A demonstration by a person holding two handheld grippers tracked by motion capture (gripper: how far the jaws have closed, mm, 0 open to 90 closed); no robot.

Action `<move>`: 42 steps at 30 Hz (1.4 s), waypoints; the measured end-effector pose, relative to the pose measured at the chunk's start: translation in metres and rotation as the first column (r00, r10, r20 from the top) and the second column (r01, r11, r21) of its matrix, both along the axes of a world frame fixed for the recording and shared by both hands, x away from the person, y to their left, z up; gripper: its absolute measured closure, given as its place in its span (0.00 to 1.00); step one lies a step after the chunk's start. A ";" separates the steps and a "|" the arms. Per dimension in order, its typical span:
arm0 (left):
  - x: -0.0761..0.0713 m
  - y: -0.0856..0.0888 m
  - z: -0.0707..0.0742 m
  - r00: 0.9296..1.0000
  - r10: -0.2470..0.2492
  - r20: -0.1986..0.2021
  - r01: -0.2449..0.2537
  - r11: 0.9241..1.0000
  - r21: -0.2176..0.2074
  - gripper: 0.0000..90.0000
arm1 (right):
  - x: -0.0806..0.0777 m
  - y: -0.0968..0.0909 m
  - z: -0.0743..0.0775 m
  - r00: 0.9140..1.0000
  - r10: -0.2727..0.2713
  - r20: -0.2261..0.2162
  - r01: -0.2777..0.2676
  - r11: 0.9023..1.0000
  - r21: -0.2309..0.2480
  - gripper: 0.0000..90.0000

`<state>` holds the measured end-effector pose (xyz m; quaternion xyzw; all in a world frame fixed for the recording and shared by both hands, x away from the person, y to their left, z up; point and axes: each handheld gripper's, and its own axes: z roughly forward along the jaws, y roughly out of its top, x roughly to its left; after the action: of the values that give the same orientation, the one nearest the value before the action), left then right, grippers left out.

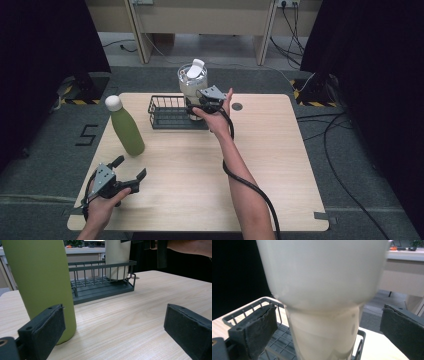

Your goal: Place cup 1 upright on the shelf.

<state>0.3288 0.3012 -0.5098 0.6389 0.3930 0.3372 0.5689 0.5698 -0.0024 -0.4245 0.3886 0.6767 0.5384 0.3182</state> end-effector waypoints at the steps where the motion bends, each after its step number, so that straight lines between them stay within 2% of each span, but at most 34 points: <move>1: 0.000 0.000 0.000 1.000 0.000 0.001 0.000 1.000 0.001 0.03 | -0.001 -0.001 -0.001 1.000 0.000 0.000 0.000 1.000 -0.001 0.02; 15: 0.000 -0.001 -0.001 1.000 0.001 -0.003 -0.001 1.000 0.001 0.03 | -0.025 -0.022 0.001 1.000 0.004 -0.005 -0.004 1.000 -0.005 0.06; 18: 0.000 -0.001 -0.001 1.000 0.001 -0.001 -0.001 1.000 0.003 0.03 | -0.037 -0.033 0.001 1.000 0.001 -0.003 -0.001 1.000 -0.007 0.07; 30: 0.000 -0.002 0.000 1.000 0.006 0.000 -0.006 1.000 0.007 0.03 | -0.060 -0.060 -0.001 1.000 -0.014 0.001 0.014 1.000 -0.014 0.09; 42: 0.000 -0.001 -0.001 1.000 0.019 -0.005 -0.019 1.000 0.008 0.03 | -0.089 -0.096 -0.012 0.999 -0.053 -0.010 0.052 0.998 -0.024 0.13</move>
<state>0.3288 0.3001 -0.5110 0.6382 0.3993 0.3426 0.5620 0.4810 -0.0983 -0.4363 0.4054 0.6741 0.5199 0.3331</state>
